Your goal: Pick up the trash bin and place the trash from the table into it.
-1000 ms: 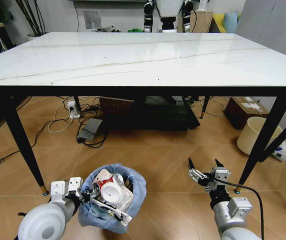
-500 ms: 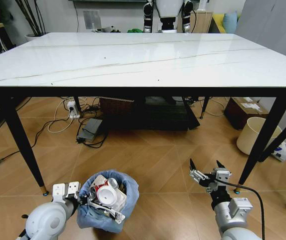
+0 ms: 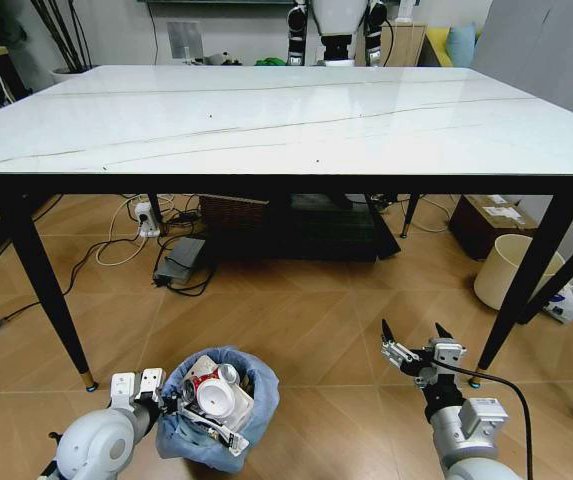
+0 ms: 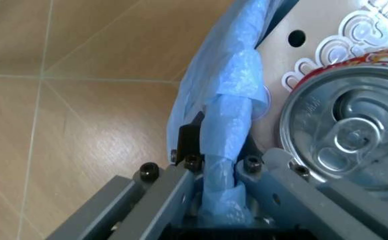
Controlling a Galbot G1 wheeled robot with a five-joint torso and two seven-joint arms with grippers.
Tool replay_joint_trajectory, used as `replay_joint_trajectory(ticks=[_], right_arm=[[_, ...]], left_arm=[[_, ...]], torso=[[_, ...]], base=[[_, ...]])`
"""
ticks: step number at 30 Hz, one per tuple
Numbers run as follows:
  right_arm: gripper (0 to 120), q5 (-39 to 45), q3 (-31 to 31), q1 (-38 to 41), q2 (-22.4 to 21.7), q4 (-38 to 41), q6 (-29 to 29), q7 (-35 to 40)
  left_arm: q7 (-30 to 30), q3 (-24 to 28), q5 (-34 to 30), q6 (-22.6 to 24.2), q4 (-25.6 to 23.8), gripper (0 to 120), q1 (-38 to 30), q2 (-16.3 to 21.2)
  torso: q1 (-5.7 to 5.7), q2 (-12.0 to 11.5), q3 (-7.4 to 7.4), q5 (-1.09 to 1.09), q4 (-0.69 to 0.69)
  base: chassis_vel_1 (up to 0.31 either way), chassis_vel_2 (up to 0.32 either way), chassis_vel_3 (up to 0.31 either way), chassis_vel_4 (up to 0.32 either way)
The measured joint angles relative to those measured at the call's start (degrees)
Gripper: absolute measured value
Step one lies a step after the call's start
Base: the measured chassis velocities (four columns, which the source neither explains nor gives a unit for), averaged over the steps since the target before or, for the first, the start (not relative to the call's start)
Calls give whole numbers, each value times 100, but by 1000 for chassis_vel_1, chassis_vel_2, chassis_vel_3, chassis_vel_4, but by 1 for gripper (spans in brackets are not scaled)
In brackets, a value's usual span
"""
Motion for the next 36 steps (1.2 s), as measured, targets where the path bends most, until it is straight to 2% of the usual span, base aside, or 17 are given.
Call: replay_joint_trajectory(ticks=[3,11,23,26,28,30,31,36], right_arm=[[100,-1,11,1,-6,12,0,-1],[100,-1,39,-1,-16,25,3,-3],[100,5,31,27,-21,-12,4,-3],[100,6,30,28,-33,-18,4,-4],[100,7,33,27,-40,-19,4,-4],[100,22,59,26,-69,-19,4,-4],[100,22,59,26,-69,-19,4,-4],[100,52,83,38,-80,-12,4,0]], left_arm=[[440,0,286,-153,145,0,5,-53],[1008,13,619,-345,366,0,10,-123],[927,11,658,-376,461,1,2,-172],[934,6,712,-414,500,16,7,-195],[935,4,720,-419,507,19,11,-198],[966,0,749,-448,524,31,25,-204],[966,0,749,-448,524,31,25,-204],[1111,-2,795,-580,510,51,61,-160]], torso=[[1,2,2,0,0],[2,6,4,0,0],[2,8,6,0,0],[2,9,6,2,0],[2,10,6,3,0],[2,10,7,2,0],[2,10,7,2,0],[2,10,8,-1,0]], base=[[0,0,0,0],[0,0,0,0],[0,0,0,0],[0,0,0,0],[0,0,0,0],[0,0,0,0],[0,0,0,0],[0,0,0,0]])
